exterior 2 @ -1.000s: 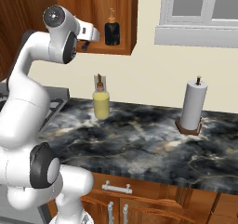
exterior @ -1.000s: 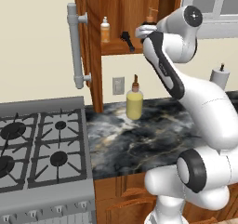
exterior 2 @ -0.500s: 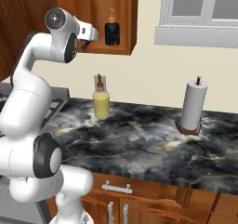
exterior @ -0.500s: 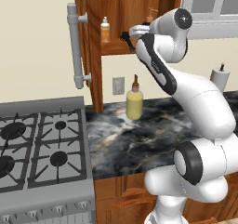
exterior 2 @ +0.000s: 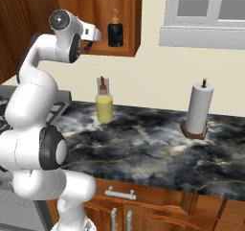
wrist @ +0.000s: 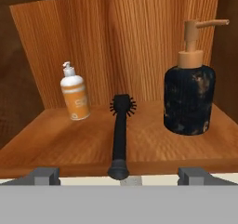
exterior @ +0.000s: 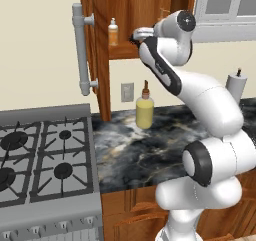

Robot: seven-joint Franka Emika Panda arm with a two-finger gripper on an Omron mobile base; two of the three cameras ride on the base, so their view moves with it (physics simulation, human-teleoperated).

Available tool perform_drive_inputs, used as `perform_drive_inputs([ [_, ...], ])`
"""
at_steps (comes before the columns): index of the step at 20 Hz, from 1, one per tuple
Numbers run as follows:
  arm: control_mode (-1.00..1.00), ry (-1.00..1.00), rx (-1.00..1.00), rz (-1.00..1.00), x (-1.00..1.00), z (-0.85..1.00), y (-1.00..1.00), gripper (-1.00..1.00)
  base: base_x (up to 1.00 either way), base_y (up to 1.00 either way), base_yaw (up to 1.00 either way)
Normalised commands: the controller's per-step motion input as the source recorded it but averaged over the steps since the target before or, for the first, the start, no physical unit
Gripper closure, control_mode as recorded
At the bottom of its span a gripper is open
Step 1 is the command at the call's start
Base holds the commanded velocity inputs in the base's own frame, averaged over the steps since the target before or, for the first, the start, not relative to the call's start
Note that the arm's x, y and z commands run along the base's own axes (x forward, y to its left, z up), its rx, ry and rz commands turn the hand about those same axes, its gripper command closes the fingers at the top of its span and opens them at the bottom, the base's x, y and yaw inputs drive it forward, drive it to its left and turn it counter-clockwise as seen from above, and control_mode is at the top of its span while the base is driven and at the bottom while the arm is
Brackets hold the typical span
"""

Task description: Pick the soap dispenser and dish brush from the cabinet and place them on the counter.

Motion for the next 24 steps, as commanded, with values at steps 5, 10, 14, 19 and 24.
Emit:
perform_drive_inputs([
  [5,-1.00,0.00,0.00,0.00,0.37,-0.12,0.04,-1.00,0.00,0.00,0.00],
  [10,-1.00,0.00,0.00,0.00,0.28,-0.02,0.01,-1.00,0.00,0.00,0.00],
  [14,-1.00,0.01,0.00,0.00,0.29,-0.02,0.01,-1.00,0.00,0.00,0.00],
  [19,-1.00,0.04,0.00,0.00,0.29,-0.02,0.04,-1.00,0.00,0.00,0.00],
  [24,-1.00,0.07,0.00,0.00,0.26,-0.05,0.00,-1.00,0.00,0.00,0.00],
])
